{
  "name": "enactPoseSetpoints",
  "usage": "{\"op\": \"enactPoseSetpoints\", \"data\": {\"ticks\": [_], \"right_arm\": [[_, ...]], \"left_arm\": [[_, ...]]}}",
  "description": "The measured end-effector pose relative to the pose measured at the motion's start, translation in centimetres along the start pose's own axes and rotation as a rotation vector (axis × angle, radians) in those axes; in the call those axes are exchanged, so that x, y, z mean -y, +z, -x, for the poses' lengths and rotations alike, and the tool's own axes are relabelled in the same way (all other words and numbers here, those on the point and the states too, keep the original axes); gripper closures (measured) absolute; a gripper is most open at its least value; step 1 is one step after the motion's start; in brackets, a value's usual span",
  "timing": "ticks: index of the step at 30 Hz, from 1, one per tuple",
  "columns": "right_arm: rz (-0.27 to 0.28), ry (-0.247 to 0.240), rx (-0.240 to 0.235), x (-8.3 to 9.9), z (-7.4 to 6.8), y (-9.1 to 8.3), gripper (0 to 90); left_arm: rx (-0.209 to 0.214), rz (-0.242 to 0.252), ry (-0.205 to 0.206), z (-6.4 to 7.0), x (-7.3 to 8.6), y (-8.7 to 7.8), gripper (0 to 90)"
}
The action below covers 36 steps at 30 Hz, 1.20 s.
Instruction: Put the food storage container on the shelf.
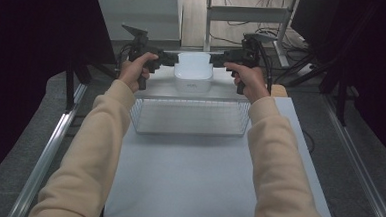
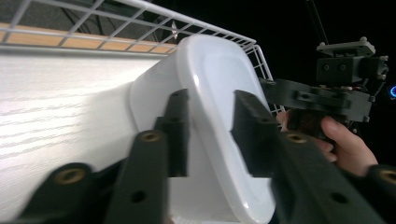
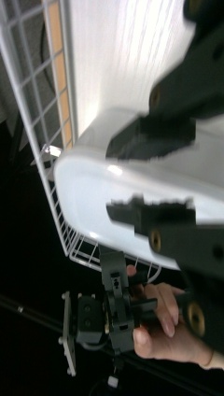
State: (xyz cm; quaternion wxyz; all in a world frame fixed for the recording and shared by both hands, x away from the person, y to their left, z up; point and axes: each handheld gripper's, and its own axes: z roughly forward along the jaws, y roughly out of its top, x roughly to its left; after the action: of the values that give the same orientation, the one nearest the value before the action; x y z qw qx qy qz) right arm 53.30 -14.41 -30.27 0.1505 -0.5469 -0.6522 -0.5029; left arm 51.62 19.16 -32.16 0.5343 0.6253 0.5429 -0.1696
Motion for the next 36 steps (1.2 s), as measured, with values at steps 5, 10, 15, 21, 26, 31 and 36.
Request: {"op": "enactPoseSetpoints", "data": {"ticks": [5, 10, 15, 21, 26, 31, 36], "right_arm": [[0.072, -0.146, 0.021, 0.7, -2.0, -1.3, 46.1], [0.102, -0.322, 0.075, 2.8, -3.5, -3.8, 39.0], [0.095, -0.481, 0.122, 7.1, -3.6, -6.4, 34.9], [0.103, -0.575, 0.140, 13.5, -1.4, -7.8, 31.6], [0.084, -0.598, 0.129, 19.1, 1.5, -7.6, 30.1], [0.054, -0.626, 0.202, 22.9, 4.2, -7.1, 28.8], [0.043, -0.601, 0.210, 24.0, 5.8, -7.2, 28.4]], "left_arm": [[-0.074, 0.040, 0.101, 1.8, 0.8, -0.9, 43.5], [-0.142, 0.089, 0.222, 3.3, 3.5, -3.0, 35.0], [-0.218, 0.117, 0.338, 3.8, 8.2, -5.2, 31.8], [-0.282, 0.117, 0.439, 2.8, 14.8, -6.6, 29.8], [-0.318, 0.114, 0.477, 1.1, 20.6, -6.6, 29.3], [-0.332, 0.074, 0.471, -0.7, 23.9, -6.2, 28.7], [-0.352, 0.031, 0.479, -1.4, 24.9, -5.5, 27.6]]}}
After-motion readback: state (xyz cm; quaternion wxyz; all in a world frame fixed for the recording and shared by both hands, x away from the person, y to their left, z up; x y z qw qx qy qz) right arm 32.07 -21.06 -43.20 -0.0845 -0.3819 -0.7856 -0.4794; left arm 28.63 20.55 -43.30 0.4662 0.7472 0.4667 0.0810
